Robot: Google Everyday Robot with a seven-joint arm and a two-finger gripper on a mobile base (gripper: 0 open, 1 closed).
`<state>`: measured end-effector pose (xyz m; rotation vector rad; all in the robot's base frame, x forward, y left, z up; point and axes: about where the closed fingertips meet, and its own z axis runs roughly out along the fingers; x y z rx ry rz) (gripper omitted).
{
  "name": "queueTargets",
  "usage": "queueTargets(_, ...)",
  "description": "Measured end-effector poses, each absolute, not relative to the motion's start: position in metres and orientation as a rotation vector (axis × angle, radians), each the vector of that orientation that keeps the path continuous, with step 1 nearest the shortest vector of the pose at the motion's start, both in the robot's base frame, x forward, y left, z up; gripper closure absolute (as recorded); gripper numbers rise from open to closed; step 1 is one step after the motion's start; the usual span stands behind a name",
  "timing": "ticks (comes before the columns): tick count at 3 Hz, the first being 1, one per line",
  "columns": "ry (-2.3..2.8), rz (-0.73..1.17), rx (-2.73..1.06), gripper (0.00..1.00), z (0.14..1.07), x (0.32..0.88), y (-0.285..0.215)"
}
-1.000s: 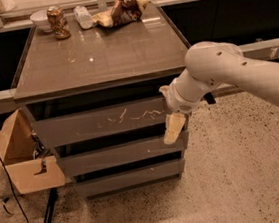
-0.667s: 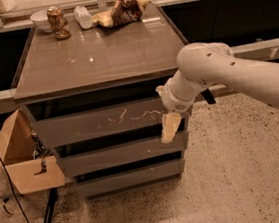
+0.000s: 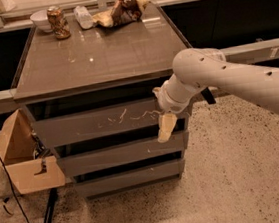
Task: Open top drawer
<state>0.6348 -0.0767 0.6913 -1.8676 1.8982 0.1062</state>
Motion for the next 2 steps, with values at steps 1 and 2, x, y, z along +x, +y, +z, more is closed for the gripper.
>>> queueTargets(1, 1.867, 0.116, -1.86, 0.0, 0.6792, 0.6481, -0.0672)
queueTargets(2, 1.869, 0.107, -1.874, 0.0, 0.676, 0.654, -0.0621)
